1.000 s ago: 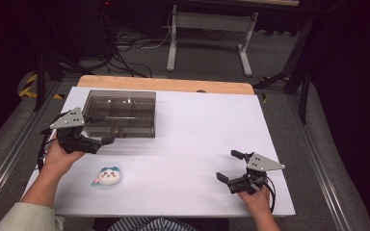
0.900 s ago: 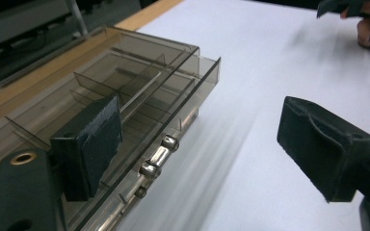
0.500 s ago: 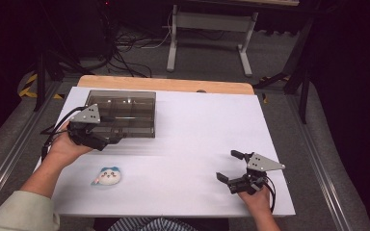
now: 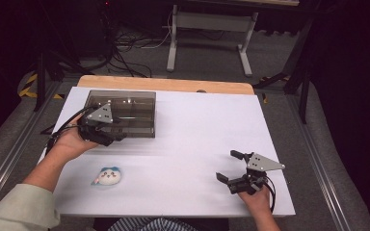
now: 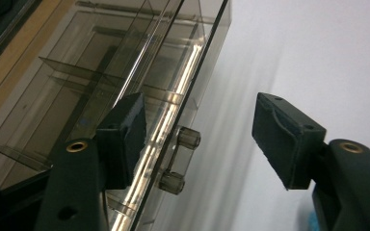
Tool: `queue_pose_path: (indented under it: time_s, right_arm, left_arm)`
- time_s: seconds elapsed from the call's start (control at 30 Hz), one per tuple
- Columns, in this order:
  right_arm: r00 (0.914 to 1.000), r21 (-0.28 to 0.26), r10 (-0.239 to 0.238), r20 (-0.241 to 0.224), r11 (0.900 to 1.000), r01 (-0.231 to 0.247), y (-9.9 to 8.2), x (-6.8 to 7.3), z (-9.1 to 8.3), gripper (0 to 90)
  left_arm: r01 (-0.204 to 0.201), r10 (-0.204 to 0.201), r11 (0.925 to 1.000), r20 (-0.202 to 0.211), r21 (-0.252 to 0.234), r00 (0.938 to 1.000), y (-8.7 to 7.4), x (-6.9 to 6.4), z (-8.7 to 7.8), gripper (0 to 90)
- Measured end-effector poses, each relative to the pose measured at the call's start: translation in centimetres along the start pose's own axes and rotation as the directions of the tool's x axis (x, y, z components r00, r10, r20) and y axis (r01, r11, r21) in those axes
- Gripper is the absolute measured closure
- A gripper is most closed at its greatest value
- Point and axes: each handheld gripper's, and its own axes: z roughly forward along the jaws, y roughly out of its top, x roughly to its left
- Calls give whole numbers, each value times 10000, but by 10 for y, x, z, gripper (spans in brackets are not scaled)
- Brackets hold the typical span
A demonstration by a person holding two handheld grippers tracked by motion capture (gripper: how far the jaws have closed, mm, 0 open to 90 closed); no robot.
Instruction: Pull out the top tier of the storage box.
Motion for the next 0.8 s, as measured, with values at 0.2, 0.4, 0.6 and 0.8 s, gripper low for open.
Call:
queue_pose_path:
  time_s: [0.2, 0.4, 0.6, 0.8]
  right_arm:
    - [10000, -1, 14, -51, 10000, -14, 0, 0, 0, 0]
    - [10000, 11, 34, -50, 10000, -34, 0, 0, 0, 0]
    - [9999, 20, 58, -113, 10000, -58, 0, -1, 0, 0]
    - [9998, -37, 114, -164, 9999, -114, 0, -1, 0, 0]
  left_arm:
    - [-123, 133, 9983, -171, 570, 9998, 0, 3, 4, 475]
    - [-402, 434, 9936, -289, 1055, 9986, 0, 4, 10, 533]
    - [-635, 723, 9878, -578, 1423, 9957, -2, 2, 15, 624]
    - [-768, 846, 9853, -452, 1527, 9954, 0, 1, 15, 656]
